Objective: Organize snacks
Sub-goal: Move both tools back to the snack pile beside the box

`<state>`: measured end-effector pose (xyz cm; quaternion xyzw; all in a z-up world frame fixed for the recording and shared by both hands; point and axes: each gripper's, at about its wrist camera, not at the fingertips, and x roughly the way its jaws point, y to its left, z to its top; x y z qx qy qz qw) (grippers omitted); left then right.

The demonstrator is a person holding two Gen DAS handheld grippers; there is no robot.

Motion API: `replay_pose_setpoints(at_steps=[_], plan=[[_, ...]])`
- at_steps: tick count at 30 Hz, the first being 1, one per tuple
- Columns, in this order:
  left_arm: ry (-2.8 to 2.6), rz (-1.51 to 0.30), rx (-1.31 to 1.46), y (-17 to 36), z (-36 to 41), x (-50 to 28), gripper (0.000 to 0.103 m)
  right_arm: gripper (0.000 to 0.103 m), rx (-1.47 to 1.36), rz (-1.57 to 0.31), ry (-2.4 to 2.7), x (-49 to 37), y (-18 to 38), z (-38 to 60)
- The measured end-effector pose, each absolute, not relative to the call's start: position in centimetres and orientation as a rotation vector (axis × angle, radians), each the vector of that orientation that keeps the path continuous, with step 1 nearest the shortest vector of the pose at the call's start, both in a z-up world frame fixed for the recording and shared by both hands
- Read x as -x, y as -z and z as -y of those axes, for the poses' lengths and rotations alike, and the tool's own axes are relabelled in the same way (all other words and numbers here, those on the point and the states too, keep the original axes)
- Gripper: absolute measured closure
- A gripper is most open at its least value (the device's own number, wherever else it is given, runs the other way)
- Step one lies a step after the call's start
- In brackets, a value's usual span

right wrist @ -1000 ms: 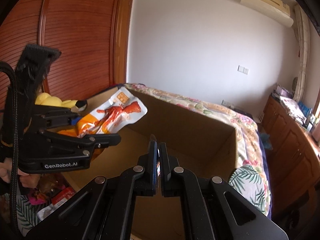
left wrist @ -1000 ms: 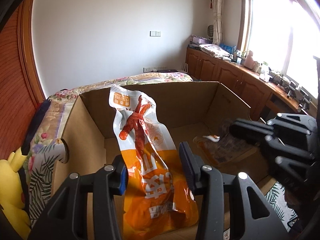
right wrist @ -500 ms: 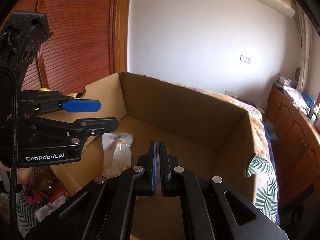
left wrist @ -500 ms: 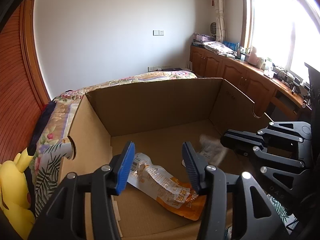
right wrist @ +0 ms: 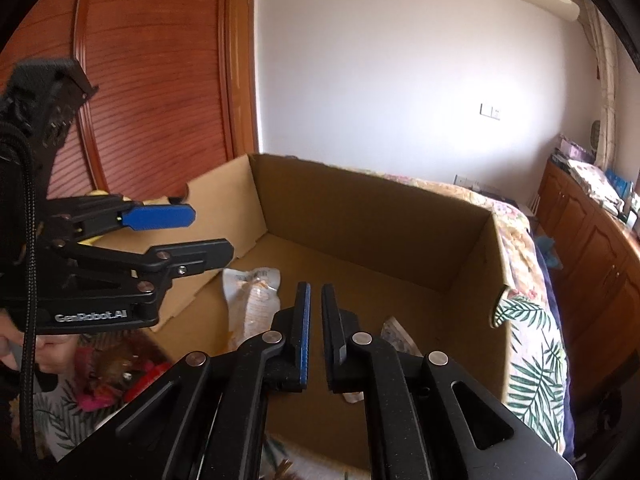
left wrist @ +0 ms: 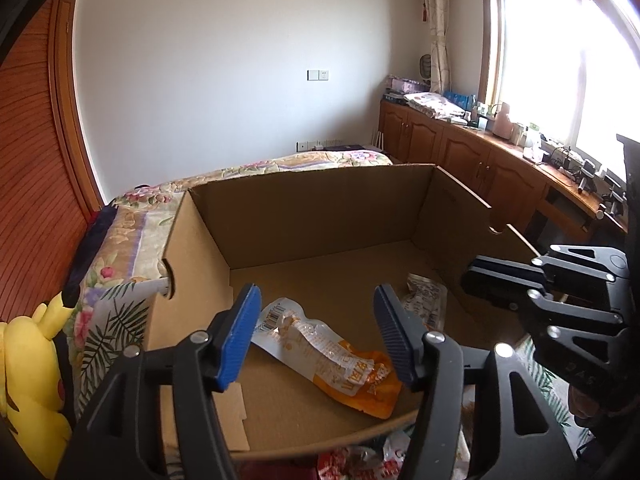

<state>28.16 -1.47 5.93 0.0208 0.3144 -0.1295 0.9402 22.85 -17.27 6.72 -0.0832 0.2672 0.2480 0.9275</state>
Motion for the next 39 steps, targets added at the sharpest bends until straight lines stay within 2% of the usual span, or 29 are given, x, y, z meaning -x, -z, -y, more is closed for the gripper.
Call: replay_pose_setpoints(at_steps=[5, 12, 19, 25, 39], plan=[[0.266, -0.610, -0.039, -6.9, 0.6, -25.5, 0.035, 0.092, 0.154, -0.532, -0.516, -19.8, -7.2, 17.8], [0.265, -0.606, -0.049, -6.8, -0.5, -21.2, 0.031, 0.081, 0.142, -0.560, -0.503, -15.8, -5.7, 18.4], [0.249, -0.649, -0.019, -4.3, -2.3, -18.0, 0.025, 0.048, 0.104, -0.590, -0.476, -13.0, -3.8, 19.3], [0.197, -0.717, -0.009, -0.8, -3.5, -16.8, 0.025, 0.046, 0.089, -0.629, -0.487, -11.8, -1.7, 19.2], [0.172, -0.772, -0.033, 3.5, -4.5, -16.7, 0.025, 0.046, 0.111, -0.749, -0.504, -11.0, 3.1, 17.8]])
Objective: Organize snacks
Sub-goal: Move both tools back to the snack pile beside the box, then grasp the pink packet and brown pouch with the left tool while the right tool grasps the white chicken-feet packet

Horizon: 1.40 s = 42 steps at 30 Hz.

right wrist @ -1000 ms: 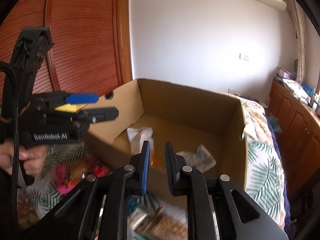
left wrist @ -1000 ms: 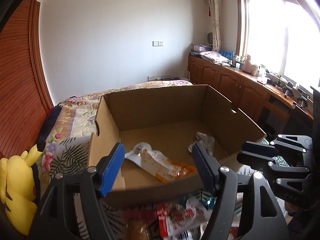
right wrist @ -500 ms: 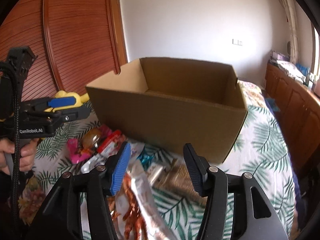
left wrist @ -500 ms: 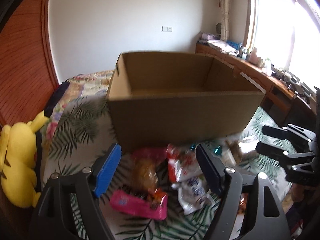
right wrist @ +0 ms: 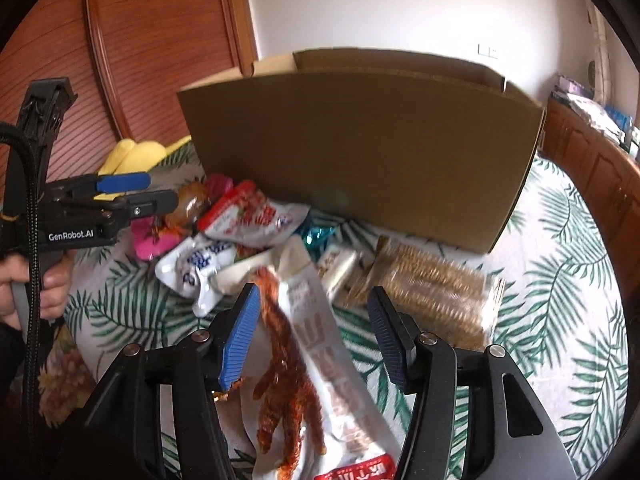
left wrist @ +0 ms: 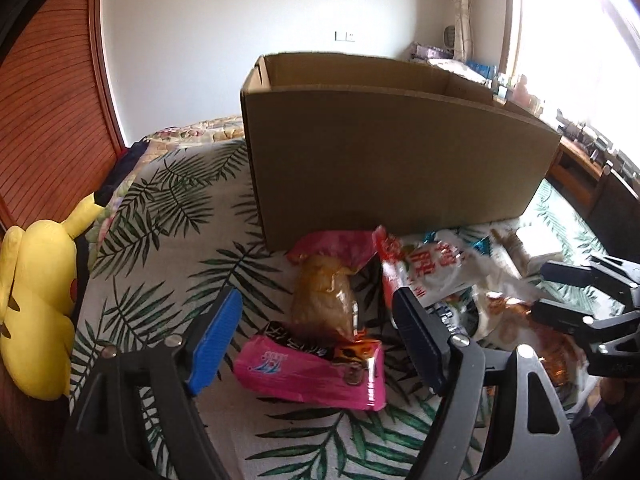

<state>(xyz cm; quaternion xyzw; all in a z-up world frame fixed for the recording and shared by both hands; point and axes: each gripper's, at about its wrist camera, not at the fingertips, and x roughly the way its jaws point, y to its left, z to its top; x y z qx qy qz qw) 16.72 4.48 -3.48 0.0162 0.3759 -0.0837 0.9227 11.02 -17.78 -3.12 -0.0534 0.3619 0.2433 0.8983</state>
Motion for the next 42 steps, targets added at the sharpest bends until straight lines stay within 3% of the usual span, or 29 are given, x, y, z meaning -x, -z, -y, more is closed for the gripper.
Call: replay_pose_setpoints(at_steps=[22, 28, 29, 42], plan=[[0.153, -0.878, -0.022, 6.5, -4.9, -19.1, 0.027, 0.028, 0.159, -0.772, -0.486, -9.5, 4.9, 17.6], [0.164, -0.849, -0.007, 6.4, -5.0, -18.4, 0.043, 0.024, 0.193, -0.777, -0.481, -9.6, 5.1, 17.1], [0.173, -0.842, 0.008, 6.4, -5.1, -18.1, 0.049, 0.023, 0.208, -0.780, -0.482, -9.7, 5.2, 16.6], [0.114, -0.744, -0.021, 4.9, -4.7, -15.4, 0.054, 0.021, 0.249, -0.777, -0.472, -9.7, 5.6, 15.5]])
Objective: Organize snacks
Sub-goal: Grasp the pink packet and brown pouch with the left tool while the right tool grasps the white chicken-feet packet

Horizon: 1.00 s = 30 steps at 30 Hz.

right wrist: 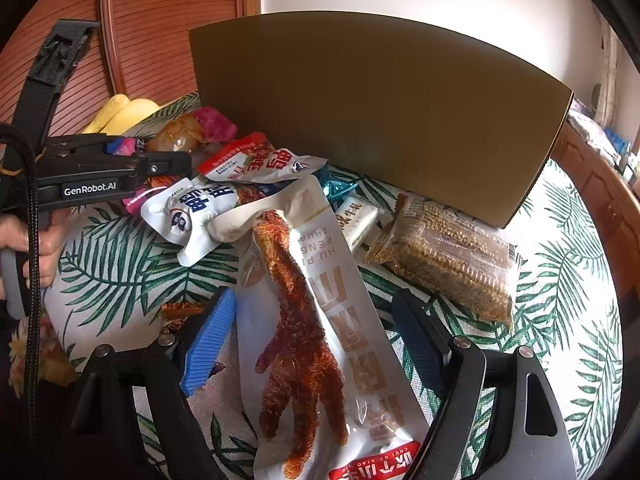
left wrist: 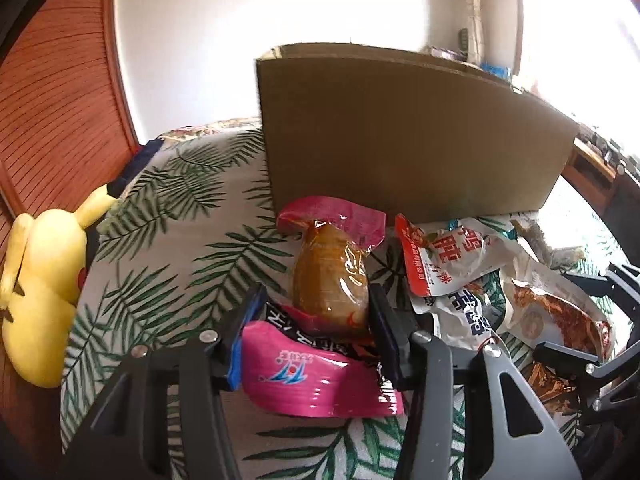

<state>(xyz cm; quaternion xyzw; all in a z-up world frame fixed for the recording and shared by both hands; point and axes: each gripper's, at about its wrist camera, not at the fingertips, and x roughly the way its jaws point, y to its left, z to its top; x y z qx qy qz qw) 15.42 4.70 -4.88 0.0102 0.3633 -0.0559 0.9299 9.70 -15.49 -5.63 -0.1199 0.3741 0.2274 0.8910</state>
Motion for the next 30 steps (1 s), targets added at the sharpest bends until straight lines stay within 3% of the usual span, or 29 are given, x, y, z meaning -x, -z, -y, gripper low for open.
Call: replay_pose_setpoints(at_steps=[14, 19, 30], plan=[[0.172, -0.704, 0.034, 1.8, -4.4, -11.1, 0.053, 0.020, 0.251, -0.801, -0.479, -10.4, 5.4, 15.8], [0.194, -0.688, 0.060, 0.9, -3.7, -9.8, 0.053, 0.041, 0.271, -0.804, -0.513, -10.0, 5.0, 15.4], [0.219, -0.682, 0.080, 0.8, -2.7, -9.0, 0.053, 0.055, 0.217, -0.771, -0.526, -8.9, 3.8, 16.8]])
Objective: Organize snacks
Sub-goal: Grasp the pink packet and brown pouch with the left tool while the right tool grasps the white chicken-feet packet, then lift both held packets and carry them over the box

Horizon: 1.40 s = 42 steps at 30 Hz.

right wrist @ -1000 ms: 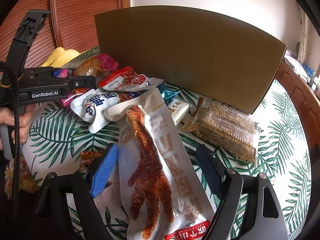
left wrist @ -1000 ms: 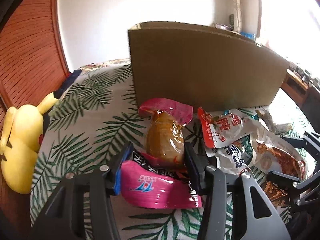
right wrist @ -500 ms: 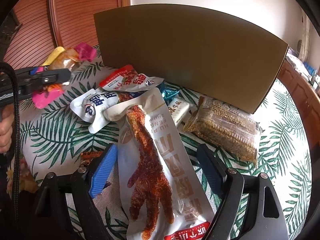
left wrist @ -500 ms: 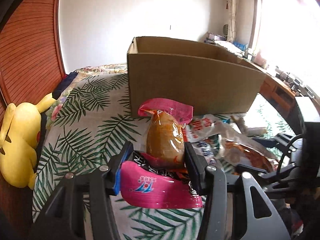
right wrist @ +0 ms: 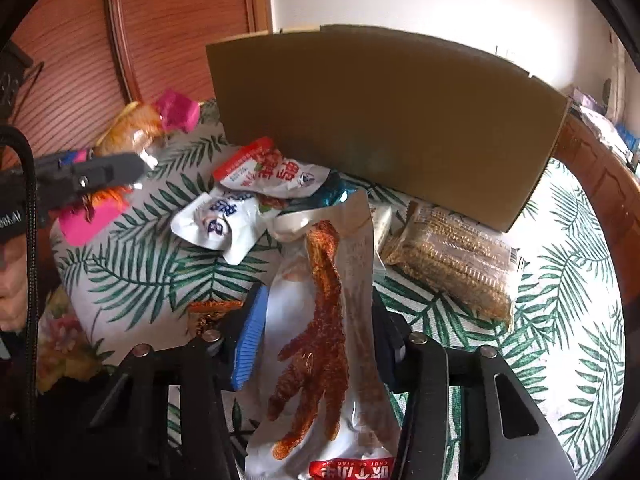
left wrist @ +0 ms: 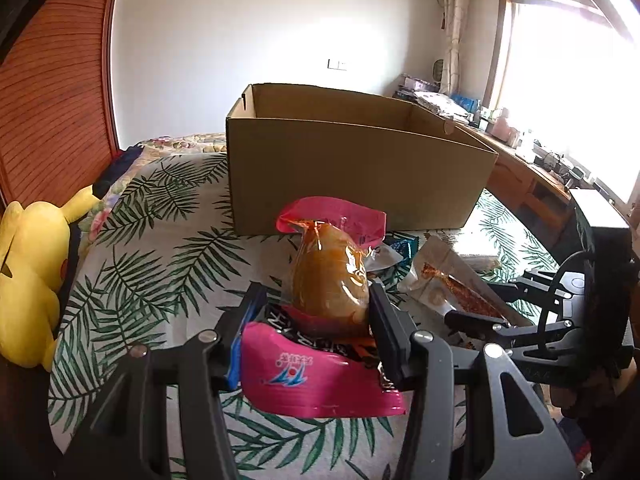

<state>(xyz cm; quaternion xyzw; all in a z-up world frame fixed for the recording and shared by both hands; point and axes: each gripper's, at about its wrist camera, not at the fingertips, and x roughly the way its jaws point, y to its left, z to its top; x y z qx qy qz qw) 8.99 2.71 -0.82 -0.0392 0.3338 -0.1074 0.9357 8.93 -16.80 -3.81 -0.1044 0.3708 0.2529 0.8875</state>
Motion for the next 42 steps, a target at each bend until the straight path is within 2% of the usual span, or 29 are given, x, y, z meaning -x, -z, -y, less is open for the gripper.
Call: replay_pose_setpoints(at_steps=[22, 42], plan=[[0.258, -0.675, 0.077, 0.1, -0.8, -8.5, 0.053, 0.055, 0.127, -0.655, -0.497, -6.8, 0.2, 19.6], [0.284, -0.593, 0.045, -4.1, 0.2, -10.7, 0.052, 0.055, 0.093, -0.552, -0.469, -6.9, -3.8, 20.9]])
